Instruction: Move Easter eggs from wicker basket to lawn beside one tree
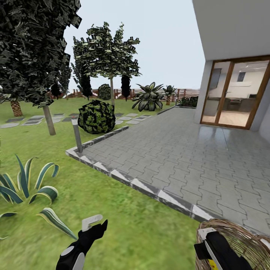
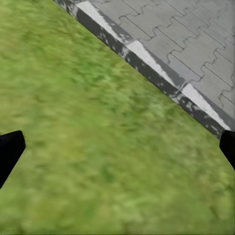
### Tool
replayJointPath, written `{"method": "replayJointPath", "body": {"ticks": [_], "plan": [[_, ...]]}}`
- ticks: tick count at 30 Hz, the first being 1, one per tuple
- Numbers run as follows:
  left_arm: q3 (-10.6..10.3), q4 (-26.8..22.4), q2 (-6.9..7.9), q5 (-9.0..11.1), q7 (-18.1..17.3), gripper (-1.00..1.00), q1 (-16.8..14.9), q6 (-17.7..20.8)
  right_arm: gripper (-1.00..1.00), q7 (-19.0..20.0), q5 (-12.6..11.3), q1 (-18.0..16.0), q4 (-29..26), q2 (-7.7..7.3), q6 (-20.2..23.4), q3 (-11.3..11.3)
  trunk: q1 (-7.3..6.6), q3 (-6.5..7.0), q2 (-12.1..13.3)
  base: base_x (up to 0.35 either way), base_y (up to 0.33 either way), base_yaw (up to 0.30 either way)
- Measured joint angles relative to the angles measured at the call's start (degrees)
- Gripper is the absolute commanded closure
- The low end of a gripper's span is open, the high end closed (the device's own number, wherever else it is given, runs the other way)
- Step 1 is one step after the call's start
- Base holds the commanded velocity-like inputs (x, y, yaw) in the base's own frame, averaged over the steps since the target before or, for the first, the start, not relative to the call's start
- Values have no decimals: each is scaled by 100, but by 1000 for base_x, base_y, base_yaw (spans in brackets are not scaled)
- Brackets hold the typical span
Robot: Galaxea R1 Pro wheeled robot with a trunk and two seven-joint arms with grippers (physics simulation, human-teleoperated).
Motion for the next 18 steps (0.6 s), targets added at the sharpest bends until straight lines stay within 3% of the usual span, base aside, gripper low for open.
{"method": "replayJointPath", "body": {"ticks": [4, 13, 18], "plan": [[5, 0, 0, -7, -2, -100, 0, 10, 100, 12, -119, 1, 0, 1, 2, 1, -2, 0, 0, 168, 306, 0], [8, 1, 0, 4, -11, -100, 0, 26, 100, 5, -67, 1, -1, 1, 3, 0, -3, 0, 0, 312, 160, 0], [10, -9, 4, 1, -7, -100, 0, 40, 100, 8, -85, 1, 0, 4, 2, 9, -2, 0, 0, 217, 279, 0]]}}
